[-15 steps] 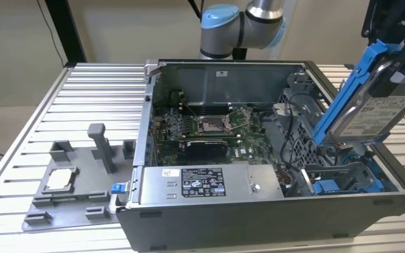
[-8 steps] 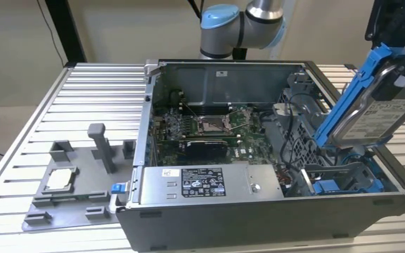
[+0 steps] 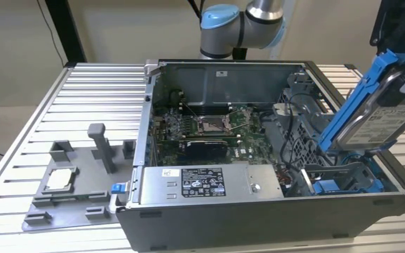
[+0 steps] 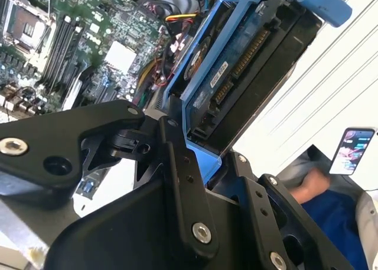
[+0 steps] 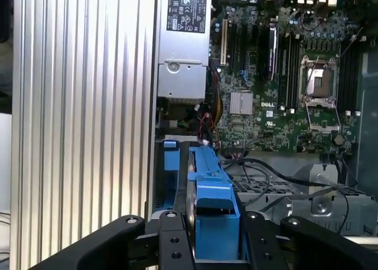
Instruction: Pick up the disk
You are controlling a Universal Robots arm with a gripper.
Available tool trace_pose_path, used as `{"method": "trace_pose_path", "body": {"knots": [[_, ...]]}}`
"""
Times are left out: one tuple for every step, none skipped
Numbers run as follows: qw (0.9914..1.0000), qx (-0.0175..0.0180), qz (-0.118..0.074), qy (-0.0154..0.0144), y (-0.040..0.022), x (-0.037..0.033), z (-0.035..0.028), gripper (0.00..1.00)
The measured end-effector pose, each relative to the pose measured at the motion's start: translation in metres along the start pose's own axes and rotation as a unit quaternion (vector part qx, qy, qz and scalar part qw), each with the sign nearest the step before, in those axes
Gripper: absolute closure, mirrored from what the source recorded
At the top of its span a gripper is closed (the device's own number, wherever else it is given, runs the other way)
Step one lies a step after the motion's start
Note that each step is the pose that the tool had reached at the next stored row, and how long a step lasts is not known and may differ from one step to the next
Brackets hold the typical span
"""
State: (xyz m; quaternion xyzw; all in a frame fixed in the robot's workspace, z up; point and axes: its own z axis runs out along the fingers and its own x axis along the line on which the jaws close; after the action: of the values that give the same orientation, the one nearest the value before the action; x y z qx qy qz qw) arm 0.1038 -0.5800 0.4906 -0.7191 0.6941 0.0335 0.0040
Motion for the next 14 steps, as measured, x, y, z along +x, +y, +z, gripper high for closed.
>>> {"method": "trace_pose_path", "body": {"knots": [[1.00000,0.0000,0.000,0.0001,-0.0004,0.0002,0.0006,1.00],[1.00000,0.0000,0.000,0.0001,-0.0007,0.0005,0.0016,1.00],[1.00000,0.0000,0.000,0.0001,-0.0011,0.0007,0.0023,1.00],[1.00000,0.0000,0.000,0.0001,-0.0015,0.0008,0.0032,1.00],[1.00000,0.0000,0.000,0.0000,-0.0018,0.0011,0.0042,1.00],[1.00000,0.0000,0.000,0.0000,-0.0021,0.0014,0.0051,1.00],[1.00000,0.0000,0.000,0.0000,-0.0025,0.0016,0.0060,1.00],[1.00000,0.0000,0.000,0.0001,-0.0029,0.0018,0.0071,1.00],[1.00000,0.0000,0.000,0.0001,-0.0033,0.0020,0.0085,1.00],[1.00000,0.0000,0.000,0.0001,-0.0037,0.0022,0.0098,1.00],[1.00000,0.0000,0.000,0.0000,-0.0040,0.0024,0.0113,1.00],[1.00000,0.0000,0.000,0.0001,-0.0043,0.0026,0.0127,1.00],[1.00000,0.0000,0.000,0.0001,-0.0046,0.0027,0.0140,1.00],[1.00000,0.0000,0.000,0.0000,-0.0048,0.0030,0.0156,1.00]]}}
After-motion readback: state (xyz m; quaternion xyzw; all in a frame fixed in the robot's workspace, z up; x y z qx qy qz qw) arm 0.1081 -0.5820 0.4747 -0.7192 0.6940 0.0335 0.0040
